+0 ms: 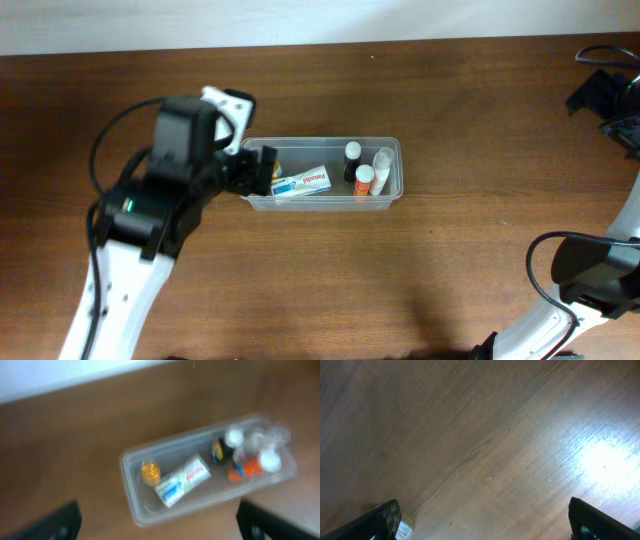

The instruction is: Pack container

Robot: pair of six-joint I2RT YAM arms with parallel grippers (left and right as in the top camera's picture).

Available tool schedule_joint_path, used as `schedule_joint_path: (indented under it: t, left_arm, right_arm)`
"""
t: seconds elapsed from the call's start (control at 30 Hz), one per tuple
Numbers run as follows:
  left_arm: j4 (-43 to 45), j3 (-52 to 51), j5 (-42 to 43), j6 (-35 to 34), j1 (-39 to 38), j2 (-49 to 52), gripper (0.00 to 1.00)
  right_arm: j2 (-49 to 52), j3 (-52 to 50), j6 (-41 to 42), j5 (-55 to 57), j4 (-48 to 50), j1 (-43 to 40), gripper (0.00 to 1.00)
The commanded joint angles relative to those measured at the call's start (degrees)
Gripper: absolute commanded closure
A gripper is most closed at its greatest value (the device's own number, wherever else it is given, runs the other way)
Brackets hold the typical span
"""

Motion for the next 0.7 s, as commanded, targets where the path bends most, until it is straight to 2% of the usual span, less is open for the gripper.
schedule_joint_path:
  t: [0.0, 0.13, 0.3, 0.43, 0.67]
  left_arm:
    - [9.8, -12.7, 4.8, 2.2, 4.1, -7.0, 0.01]
    - [27.7, -29.6, 6.6, 2.2, 8.0, -16.6, 0.01]
    - [41.2, -45.2, 6.6, 2.2, 9.8, -28.3, 0.01]
    - [45.7, -54.2, 6.6, 2.2, 10.9, -38.1, 0.01]
    - [45.7, -61.6, 7.5, 2.0, 14.3, -49.4, 0.0]
  right_arm:
    - [-1.4, 0.6, -0.3, -0.1, -0.3, -0.2, 0.02]
    - [-1.4, 0.6, -0.3, -0.1, -0.3, -0.2, 0.02]
    - [-1.4, 0.6, -0.3, -0.1, -0.3, -0.2, 0.02]
    - [-1.4, 0.6, -0.3, -0.1, -0.3, -0.2, 0.02]
    - [-1.4, 0.6, -0.3, -0.1, -0.3, -0.2, 0.02]
